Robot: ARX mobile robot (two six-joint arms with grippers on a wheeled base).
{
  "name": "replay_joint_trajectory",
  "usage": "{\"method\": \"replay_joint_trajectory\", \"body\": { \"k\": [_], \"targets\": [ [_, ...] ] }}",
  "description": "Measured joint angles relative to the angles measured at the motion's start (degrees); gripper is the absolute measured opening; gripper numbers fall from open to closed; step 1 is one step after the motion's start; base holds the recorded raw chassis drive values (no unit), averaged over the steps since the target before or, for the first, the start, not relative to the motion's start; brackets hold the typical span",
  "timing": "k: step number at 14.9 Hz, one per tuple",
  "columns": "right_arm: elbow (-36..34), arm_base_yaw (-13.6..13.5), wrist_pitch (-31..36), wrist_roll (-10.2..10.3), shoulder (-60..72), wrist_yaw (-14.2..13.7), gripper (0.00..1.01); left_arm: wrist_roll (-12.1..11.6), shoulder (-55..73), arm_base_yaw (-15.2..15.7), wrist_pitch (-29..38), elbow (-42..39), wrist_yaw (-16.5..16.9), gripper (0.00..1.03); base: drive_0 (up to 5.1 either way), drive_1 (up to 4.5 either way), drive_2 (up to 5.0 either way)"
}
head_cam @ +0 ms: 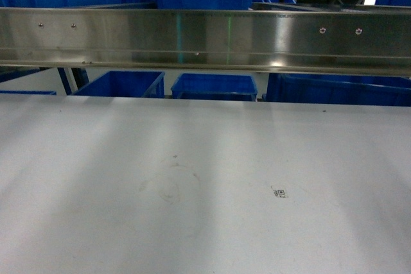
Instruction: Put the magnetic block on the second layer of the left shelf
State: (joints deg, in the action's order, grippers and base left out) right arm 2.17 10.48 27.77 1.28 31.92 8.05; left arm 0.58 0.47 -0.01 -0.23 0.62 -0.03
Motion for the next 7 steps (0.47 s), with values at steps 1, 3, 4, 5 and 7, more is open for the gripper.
{"method": "replay_joint_trajectory", "body": {
  "k": [1,3,4,5,7],
  "targets": [
    [5.5,3.7,9.0,0.0,14.9,3.7,0.98,0.0,0.0,0.0,0.0,0.0,0.0,0.98,0.0,0.00,0.0],
    [20.2,7.4,10.7,-1.6,34.9,9.2,0.98,0.0,0.0,0.0,0.0,0.0,0.0,0.98,0.0,0.00,0.0],
    [24.9,8.0,8.2,-2.7,42.9,11.7,0.98,0.0,0.0,0.0,0.0,0.0,0.0,0.98,0.0,0.00,0.0],
    [27.6,8.0,5.5,-3.6,48.4,12.9,0.98,0.0,0.0,0.0,0.0,0.0,0.0,0.98,0.0,0.00,0.0],
    [31.6,7.3,0.2,-6.8,57.1,15.9,0.98,0.0,0.0,0.0,0.0,0.0,0.0,0.98,0.0,0.00,0.0]
  ]
}}
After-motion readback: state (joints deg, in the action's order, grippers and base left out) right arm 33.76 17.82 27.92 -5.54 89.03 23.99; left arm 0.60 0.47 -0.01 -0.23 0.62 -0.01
